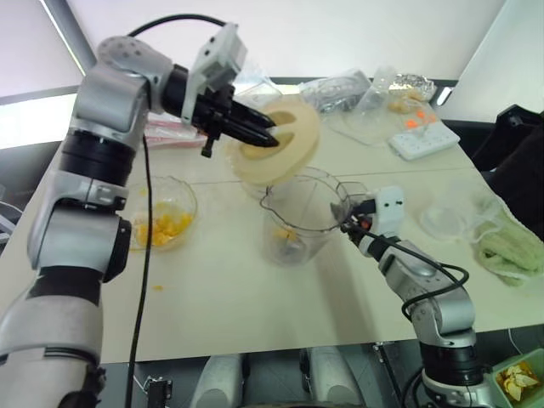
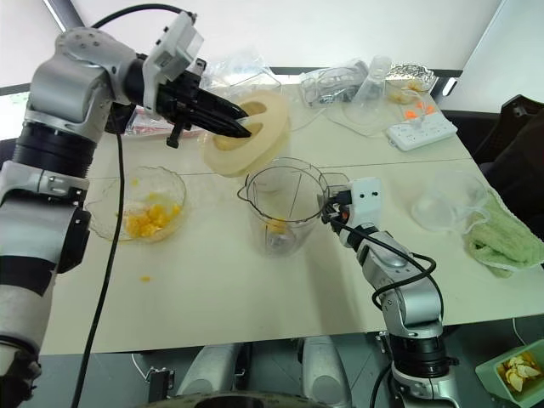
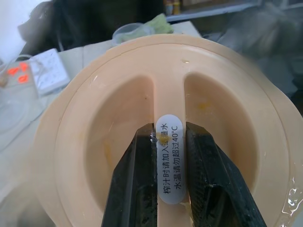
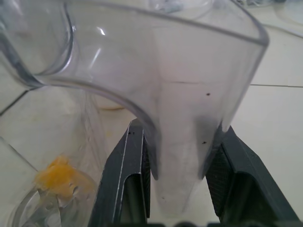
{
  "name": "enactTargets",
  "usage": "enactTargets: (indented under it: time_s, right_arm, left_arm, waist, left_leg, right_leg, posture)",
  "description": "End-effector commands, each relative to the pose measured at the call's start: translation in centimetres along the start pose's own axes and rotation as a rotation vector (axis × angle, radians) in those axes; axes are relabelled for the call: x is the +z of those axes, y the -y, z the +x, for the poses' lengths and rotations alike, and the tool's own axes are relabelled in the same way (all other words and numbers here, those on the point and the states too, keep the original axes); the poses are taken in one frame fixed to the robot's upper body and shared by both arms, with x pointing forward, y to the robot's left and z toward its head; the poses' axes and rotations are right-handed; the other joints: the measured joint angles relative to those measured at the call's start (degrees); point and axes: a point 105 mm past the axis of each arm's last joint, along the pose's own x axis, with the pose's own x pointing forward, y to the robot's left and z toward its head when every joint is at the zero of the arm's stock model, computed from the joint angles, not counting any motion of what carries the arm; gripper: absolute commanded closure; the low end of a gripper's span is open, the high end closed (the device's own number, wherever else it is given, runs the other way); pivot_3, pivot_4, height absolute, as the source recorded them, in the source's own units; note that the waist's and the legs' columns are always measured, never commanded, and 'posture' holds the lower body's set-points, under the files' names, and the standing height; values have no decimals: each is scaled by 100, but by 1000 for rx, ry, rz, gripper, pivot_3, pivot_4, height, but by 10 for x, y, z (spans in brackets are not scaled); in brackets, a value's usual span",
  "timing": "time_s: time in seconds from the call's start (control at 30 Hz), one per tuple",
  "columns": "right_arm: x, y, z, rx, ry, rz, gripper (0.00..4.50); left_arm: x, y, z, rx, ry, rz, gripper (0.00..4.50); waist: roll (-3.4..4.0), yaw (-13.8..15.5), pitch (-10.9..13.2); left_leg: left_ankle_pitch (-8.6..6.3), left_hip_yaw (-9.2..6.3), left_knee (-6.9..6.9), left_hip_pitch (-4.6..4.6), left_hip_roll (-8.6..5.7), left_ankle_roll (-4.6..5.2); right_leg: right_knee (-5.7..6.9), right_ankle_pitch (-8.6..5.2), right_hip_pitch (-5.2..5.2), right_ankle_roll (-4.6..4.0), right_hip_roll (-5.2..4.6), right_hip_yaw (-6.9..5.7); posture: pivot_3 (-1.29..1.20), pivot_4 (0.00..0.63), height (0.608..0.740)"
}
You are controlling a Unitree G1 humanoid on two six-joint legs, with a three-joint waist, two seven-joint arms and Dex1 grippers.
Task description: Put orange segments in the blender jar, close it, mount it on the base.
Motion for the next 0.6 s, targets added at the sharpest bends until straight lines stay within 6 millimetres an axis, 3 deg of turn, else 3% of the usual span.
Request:
enactTargets:
  time_s: [0.03,0.23,0.6]
  right_arm:
    - [2,-12,7,29,3,-40,3507]
    - [5,-13,13,-4,18,-78,3507]
    - [9,-15,9,-29,45,-99,3507]
  left_arm:
    - [6,5,19,-80,3,3,4243]
    - [-17,14,45,-135,-50,7,4243]
    - [-59,12,68,-97,-216,-41,4243]
  waist:
    - [0,-1,0]
    - [0,-54,-1]
    - [2,-94,-11]
  left_leg:
    - [0,0,0,1,0,0]
    - [0,2,1,5,2,0]
    - [0,-1,1,13,1,0]
  right_leg:
    - [1,0,0,0,0,0]
    - [3,0,1,-2,5,3]
    - [2,0,12,-2,5,2]
  posture:
    - [0,150,740]
    - [0,150,740]
    - [0,150,740]
